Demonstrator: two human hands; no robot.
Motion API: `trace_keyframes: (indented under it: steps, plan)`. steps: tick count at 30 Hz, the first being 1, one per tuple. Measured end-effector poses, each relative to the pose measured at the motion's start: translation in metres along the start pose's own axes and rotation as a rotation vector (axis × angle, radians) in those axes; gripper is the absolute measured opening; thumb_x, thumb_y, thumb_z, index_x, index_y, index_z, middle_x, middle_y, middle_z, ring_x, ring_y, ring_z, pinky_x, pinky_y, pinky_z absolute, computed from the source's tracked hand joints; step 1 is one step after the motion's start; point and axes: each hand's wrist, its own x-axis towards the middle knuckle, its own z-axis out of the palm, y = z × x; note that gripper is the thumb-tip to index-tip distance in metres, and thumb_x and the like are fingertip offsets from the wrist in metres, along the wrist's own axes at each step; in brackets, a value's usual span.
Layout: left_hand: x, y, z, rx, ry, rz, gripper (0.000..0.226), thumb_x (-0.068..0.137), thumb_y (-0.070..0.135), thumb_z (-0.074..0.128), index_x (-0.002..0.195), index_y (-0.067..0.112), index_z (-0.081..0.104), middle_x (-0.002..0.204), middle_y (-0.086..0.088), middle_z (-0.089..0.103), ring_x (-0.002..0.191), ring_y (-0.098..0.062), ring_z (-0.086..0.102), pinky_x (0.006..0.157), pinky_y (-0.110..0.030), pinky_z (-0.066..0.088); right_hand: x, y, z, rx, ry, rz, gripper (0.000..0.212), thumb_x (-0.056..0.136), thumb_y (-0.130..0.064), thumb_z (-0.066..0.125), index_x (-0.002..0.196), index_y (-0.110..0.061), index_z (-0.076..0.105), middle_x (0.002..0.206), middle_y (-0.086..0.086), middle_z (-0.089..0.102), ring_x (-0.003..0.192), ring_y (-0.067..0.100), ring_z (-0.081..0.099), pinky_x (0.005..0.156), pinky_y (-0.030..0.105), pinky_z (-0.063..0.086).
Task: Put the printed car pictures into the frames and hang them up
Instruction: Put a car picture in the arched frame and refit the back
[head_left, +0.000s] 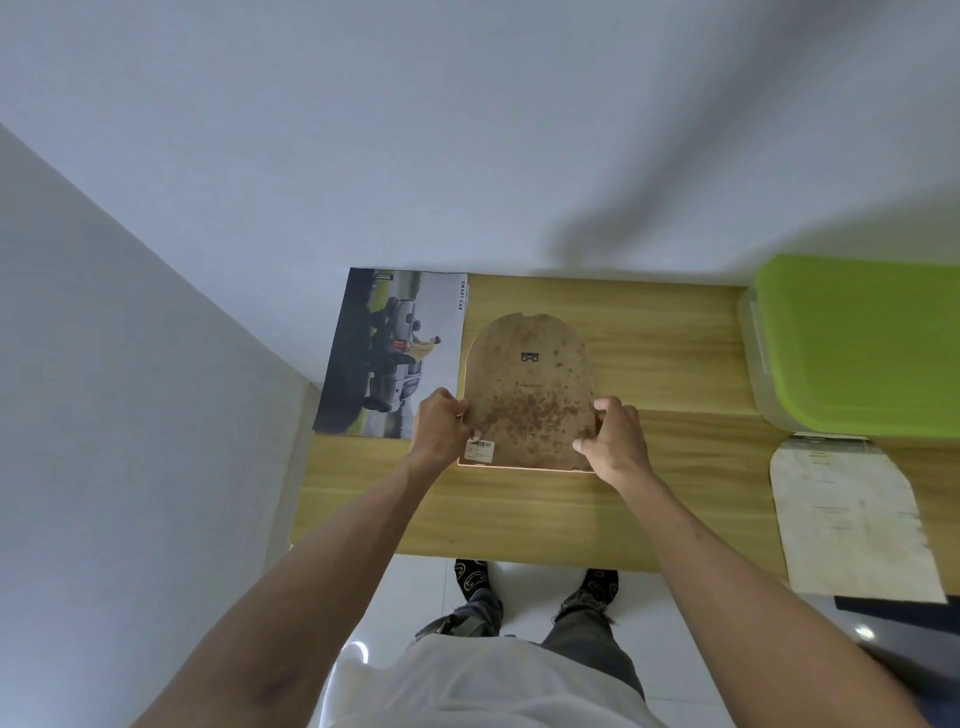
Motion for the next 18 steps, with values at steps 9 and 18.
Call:
trace_keyframes:
  steps: [9,18]
  plan:
    - [0.002,0.033,-0.013,0.538,-0.092,0.264,0.024,0.085,0.001,0.067,0.109,-0.003,0.065,0.113,-0.017,0.055,0.096,-0.036,0.059,0.083,-0.041,0.053,0.008,-0.028,-0.012,-0.535,-0.075,-0.06,0.071,0.081,-0.024,0.081,0.137,-0.009,0.04,0.133,0.013,0.045,0.114,0.031,0.056,0.084,0.039,0.05]
    - [0.06,0.043,-0.01,0.839,-0.342,0.439,0.118,0.08,0.017,0.076,0.151,0.003,-0.017,0.16,-0.012,-0.022,0.149,-0.023,-0.016,0.123,-0.036,-0.003,0.058,-0.062,-0.015,-1.047,-0.276,-0.359,0.161,0.057,-0.039,0.095,0.147,-0.008,-0.036,0.157,0.012,-0.038,0.151,0.031,-0.022,0.124,0.05,-0.002]
